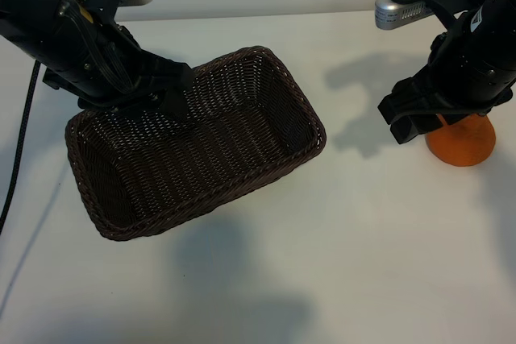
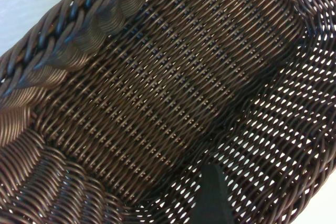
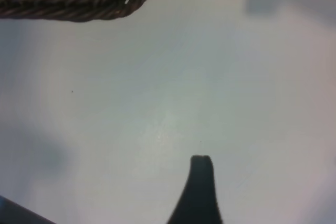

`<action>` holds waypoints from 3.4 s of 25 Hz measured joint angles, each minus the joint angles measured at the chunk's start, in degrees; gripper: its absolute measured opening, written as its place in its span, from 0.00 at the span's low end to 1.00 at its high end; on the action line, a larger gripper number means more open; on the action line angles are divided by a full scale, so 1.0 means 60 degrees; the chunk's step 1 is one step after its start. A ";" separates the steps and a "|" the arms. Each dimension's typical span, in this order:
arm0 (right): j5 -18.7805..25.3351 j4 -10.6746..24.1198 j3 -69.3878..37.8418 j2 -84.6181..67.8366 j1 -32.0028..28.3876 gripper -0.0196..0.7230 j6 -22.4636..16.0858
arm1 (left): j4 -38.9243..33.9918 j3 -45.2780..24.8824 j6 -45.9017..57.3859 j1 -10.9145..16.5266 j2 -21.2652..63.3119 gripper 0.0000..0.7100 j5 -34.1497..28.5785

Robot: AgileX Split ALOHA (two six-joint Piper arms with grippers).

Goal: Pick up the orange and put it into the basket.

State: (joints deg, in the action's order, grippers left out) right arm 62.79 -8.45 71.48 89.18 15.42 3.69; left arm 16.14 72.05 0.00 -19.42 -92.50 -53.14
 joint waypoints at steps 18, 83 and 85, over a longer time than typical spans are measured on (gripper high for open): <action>0.0000 0.0022 0.0000 0.0000 0.0000 0.83 0.0000 | 0.0000 0.0000 0.0000 0.0000 0.0000 0.81 -0.0007; -0.0040 0.0025 0.0000 0.0000 0.0000 0.83 0.0027 | -0.4301 -0.3479 0.7570 0.0448 0.0067 0.79 0.2453; -0.0040 0.0025 0.0000 0.0000 0.0000 0.83 0.0037 | -0.4155 -0.3483 0.7523 0.0448 -0.0109 0.79 0.2671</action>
State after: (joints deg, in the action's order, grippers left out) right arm 62.55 -8.30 71.48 89.18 15.42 3.91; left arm -8.78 51.16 45.14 -16.74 -93.15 -37.11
